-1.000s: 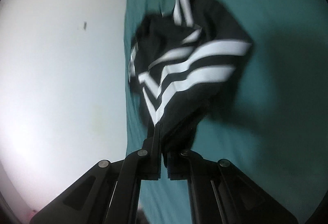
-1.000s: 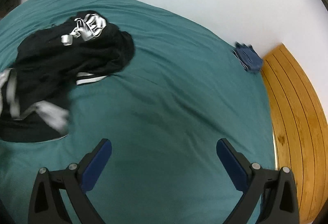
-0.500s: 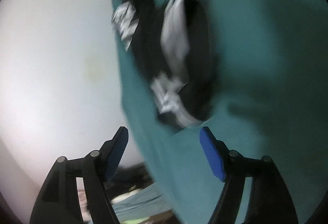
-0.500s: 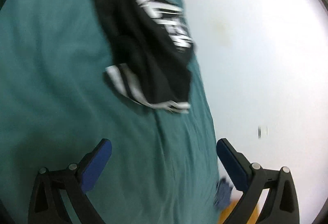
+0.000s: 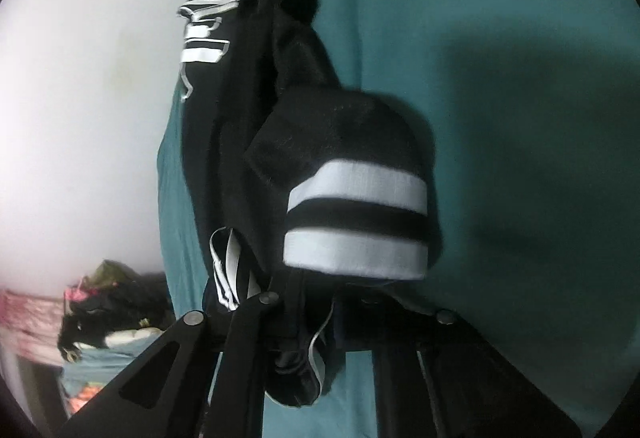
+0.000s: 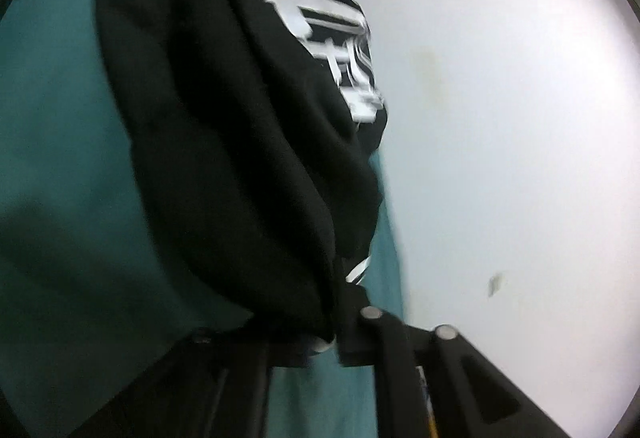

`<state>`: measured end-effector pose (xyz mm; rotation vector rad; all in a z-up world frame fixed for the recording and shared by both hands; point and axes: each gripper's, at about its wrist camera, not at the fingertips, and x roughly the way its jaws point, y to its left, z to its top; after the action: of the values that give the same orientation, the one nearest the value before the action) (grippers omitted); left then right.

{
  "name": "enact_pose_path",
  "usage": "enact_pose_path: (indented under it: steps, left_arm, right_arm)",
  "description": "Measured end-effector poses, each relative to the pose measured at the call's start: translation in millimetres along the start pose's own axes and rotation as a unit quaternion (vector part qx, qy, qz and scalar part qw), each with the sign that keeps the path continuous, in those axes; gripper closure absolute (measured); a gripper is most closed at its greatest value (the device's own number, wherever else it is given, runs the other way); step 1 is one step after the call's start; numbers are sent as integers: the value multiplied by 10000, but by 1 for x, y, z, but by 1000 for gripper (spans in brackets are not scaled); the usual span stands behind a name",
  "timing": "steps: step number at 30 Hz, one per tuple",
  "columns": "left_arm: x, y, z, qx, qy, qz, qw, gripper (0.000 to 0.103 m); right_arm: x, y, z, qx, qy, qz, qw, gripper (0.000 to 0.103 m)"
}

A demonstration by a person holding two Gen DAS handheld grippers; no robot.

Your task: Fold clothes

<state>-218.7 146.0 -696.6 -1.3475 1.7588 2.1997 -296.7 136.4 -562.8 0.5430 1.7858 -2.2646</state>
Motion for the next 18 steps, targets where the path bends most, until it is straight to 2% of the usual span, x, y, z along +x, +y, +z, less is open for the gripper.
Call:
enact_pose_path:
  steps: [1, 3, 6, 9, 10, 12, 14, 18]
  left_arm:
    - [-7, -4, 0, 2, -88, 61, 9999, 96]
    - [-25, -11, -7, -95, -175, 68, 9998, 97]
    - [-61, -26, -17, -168, -202, -15, 9997, 98]
    - [-112, -40, -59, -247, -267, -135, 9992, 98]
    - [-137, -39, -92, -286, -291, -172, 9990, 98]
    - [-157, -43, -86, -347, -375, -273, 9983, 98]
    - [-170, -17, -83, -442, -461, -436, 9970, 98]
    - [-219, -60, -68, -332, -615, -881, 9937, 98]
  right_arm:
    - [-4, -7, -1, 252, 95, 138, 9995, 98]
    - [-23, -22, -10, 669, 189, 73, 9976, 98]
    - [-83, -42, -32, 1314, 377, 194, 9904, 99]
    - [-158, -36, -49, 1577, 591, 412, 9849, 99]
    - [-187, -35, -51, 1587, 691, 512, 9836, 99]
    - [-232, -29, -65, 1625, 994, 827, 9782, 99]
    - [-273, -24, -77, 1647, 1263, 1104, 9720, 100]
    - [-347, -6, -89, 1670, 1718, 1574, 9580, 100]
